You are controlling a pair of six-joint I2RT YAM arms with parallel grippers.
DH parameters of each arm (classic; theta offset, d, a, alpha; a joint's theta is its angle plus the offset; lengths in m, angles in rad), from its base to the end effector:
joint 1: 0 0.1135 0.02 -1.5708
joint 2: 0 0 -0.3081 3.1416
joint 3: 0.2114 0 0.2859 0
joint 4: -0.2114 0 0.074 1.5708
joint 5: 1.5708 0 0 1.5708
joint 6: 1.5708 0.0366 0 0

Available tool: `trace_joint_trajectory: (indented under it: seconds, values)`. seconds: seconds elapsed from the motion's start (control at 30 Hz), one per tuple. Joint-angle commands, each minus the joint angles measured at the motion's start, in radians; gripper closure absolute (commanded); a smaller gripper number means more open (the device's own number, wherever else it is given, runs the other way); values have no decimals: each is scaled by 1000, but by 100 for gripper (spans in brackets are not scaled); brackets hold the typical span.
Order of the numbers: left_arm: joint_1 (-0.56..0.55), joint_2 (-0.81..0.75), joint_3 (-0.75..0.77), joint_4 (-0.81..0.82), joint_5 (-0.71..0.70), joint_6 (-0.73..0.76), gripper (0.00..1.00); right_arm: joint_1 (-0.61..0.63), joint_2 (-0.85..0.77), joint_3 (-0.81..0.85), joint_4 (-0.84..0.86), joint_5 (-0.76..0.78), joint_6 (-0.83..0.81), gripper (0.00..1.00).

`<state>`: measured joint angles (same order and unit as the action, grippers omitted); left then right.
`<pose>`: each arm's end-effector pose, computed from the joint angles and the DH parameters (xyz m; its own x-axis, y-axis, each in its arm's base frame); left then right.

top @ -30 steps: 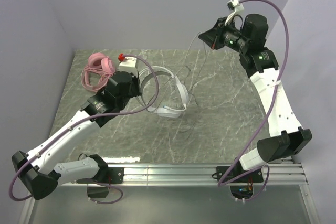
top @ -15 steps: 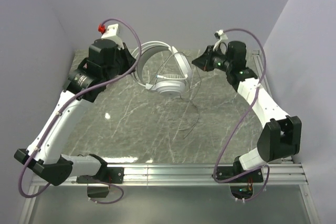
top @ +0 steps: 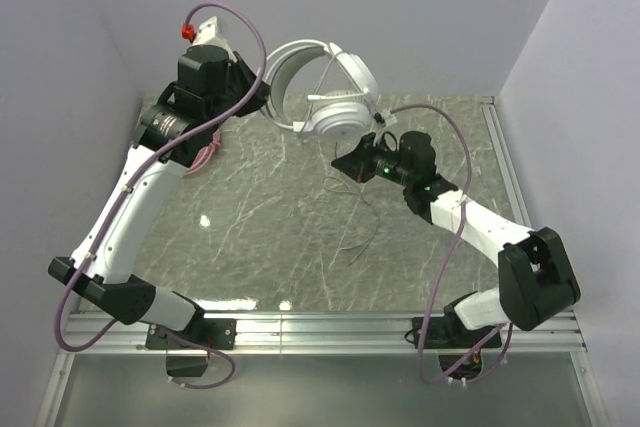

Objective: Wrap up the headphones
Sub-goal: Wrap the headphone cable with the right arm

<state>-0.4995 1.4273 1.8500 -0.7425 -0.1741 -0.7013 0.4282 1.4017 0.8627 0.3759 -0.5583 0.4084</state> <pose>0.2758 -0.1433 0.5532 -0.4221 -0.4936 -0.7604 0.0721 0.8179 -0.5709 0.3035 0.1599 0.3082 -0.4643 0.1584 -0.8714 -0.7010 0.5357 0.4708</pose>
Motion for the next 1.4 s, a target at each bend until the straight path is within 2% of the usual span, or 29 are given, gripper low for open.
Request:
trace_joint_trajectory:
  seconds: [0.0,0.27,0.6,0.8,0.93,1.2,1.37]
  values:
    - [16,-13,86,181,-85,-130,100,47,-46,-69,135,69,26,100]
    - [32,27,132,241,-231,-207,100,187,-76,-172,213,133,60,100]
    - [50,156,224,296,-416,-175,100,391,-139,-287,216,216,69,100]
    - [76,251,253,324,-505,-141,100,544,-254,-330,86,305,56,100]
    - [85,285,216,377,-565,-133,100,673,-317,-324,2,351,67,100]
    - [85,374,187,429,-663,-109,100,853,-392,-203,-169,437,64,100]
    - [84,334,36,534,-679,-53,100,876,-464,-55,-328,475,30,100]
